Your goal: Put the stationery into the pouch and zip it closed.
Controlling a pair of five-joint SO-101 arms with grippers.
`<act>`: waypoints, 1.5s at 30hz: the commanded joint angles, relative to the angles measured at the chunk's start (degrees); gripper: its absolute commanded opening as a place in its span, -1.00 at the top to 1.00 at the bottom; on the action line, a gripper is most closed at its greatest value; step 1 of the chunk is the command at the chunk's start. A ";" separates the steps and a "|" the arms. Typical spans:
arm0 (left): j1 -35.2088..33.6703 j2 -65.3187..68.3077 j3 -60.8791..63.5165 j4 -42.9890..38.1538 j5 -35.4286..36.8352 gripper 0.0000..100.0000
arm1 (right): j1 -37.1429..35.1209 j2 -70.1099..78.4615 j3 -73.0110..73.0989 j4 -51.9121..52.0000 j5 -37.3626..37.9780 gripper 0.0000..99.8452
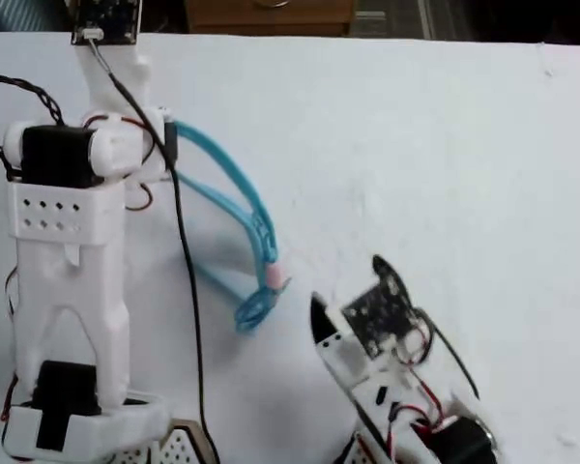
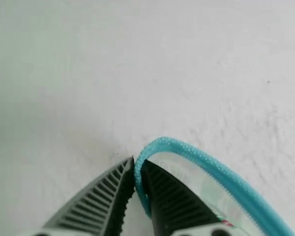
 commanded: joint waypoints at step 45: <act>0.04 0.57 -0.62 0.35 0.00 0.95 | -13.49 19.91 22.07 -42.59 -16.97 0.35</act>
